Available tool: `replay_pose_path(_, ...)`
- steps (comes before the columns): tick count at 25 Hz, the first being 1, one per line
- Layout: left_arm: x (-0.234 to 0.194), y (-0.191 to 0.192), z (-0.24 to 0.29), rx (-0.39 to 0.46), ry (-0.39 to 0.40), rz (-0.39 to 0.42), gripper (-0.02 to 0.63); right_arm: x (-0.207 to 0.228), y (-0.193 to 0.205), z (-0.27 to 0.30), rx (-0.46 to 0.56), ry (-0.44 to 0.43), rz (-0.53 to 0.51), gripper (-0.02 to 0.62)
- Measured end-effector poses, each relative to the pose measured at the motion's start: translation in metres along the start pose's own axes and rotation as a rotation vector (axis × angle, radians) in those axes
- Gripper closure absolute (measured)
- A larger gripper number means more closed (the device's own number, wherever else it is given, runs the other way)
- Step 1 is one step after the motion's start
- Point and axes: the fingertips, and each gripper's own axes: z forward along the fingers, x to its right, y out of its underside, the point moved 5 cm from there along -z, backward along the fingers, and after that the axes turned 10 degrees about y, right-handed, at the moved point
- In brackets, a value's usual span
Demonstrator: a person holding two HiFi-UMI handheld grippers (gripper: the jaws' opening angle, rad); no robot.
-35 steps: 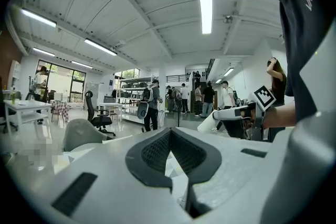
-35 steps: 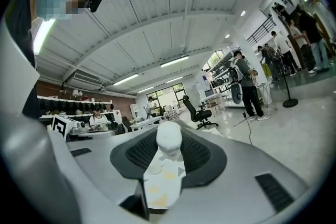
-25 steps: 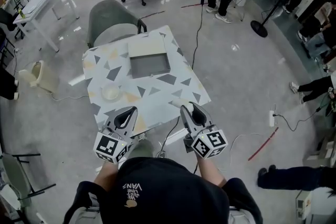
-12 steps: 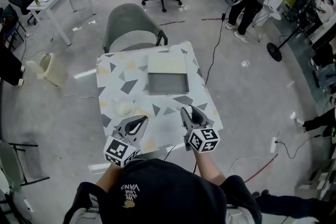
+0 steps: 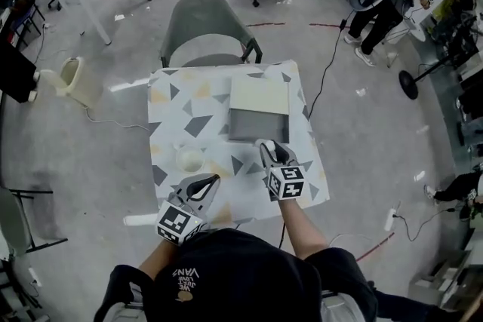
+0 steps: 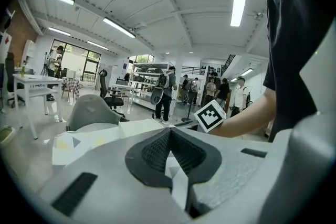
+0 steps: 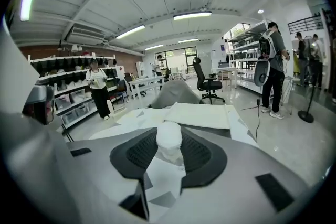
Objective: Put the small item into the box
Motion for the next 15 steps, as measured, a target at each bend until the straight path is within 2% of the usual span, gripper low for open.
replay_pose_path(10,-0.033,0.013,0.003,-0.013,-0.009,-0.048,0.6,-0.008,0.001,0.082,-0.134,-0.052,-0.123,0.468)
replay_pose_path(15,-0.043,0.017,0.004,-0.011,-0.003,-0.067,0.6,-0.017,0.005,0.115,-0.195,-0.067,-0.142,0.468)
